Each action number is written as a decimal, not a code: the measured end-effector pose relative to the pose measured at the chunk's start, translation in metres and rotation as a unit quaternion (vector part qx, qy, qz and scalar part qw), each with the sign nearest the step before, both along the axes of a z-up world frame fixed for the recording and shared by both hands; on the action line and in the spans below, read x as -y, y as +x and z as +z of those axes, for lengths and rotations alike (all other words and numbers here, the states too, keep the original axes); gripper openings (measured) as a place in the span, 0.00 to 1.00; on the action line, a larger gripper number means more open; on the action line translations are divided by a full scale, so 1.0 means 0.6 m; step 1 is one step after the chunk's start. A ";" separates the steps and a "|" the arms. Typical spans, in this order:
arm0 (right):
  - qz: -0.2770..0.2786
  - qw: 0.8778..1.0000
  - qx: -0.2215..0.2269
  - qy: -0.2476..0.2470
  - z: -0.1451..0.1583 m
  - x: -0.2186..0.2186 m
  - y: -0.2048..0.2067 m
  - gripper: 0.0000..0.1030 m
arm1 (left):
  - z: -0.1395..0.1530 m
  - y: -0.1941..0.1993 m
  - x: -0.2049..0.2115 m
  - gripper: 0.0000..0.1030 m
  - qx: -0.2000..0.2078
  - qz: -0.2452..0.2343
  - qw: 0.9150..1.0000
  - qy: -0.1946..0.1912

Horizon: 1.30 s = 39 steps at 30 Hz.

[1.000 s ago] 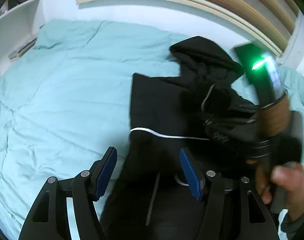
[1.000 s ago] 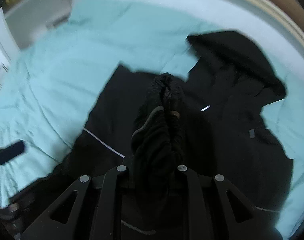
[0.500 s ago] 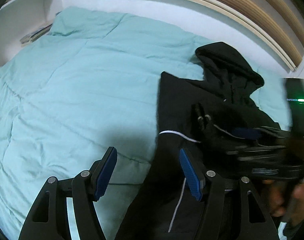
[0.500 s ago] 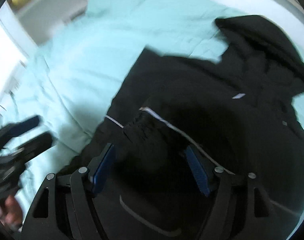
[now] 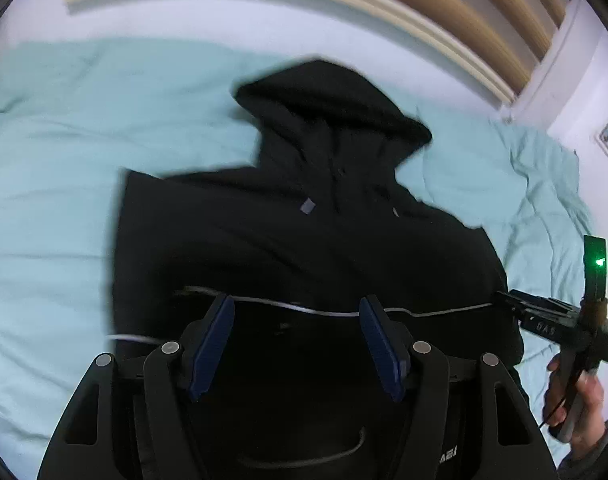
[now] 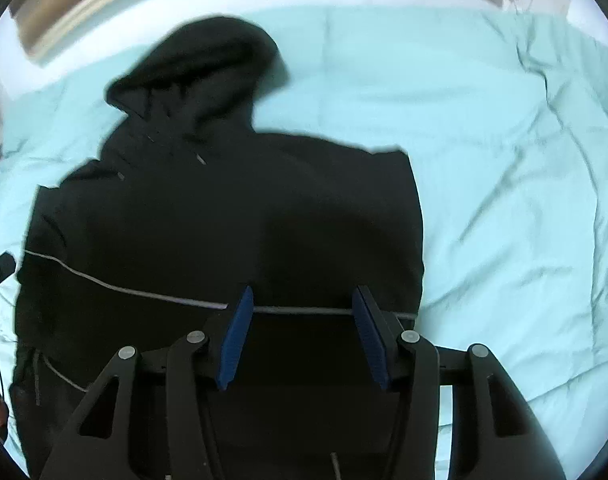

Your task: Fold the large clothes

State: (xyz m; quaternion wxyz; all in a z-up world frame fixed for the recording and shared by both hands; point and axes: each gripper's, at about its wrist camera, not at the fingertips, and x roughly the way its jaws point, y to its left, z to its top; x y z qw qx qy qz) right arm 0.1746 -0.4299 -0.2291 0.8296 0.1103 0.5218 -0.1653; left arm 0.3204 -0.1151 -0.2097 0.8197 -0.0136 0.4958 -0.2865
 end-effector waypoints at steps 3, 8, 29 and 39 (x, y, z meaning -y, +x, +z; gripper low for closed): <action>0.004 1.000 -0.017 -0.007 -0.029 -0.001 0.003 0.54 | -0.078 0.029 0.029 0.64 -0.050 0.017 0.996 0.074; 0.003 0.999 -0.047 -0.006 -0.059 0.008 0.028 0.56 | -0.094 0.032 0.027 0.64 -0.061 0.018 0.995 0.072; 0.002 0.999 -0.018 0.030 -0.036 0.014 -0.001 0.56 | -0.078 0.082 -0.079 0.64 -0.094 0.023 0.994 -0.052; 0.013 0.999 0.016 0.025 0.007 0.014 -0.014 0.56 | 0.002 0.073 -0.131 0.16 -0.054 0.048 0.993 -0.097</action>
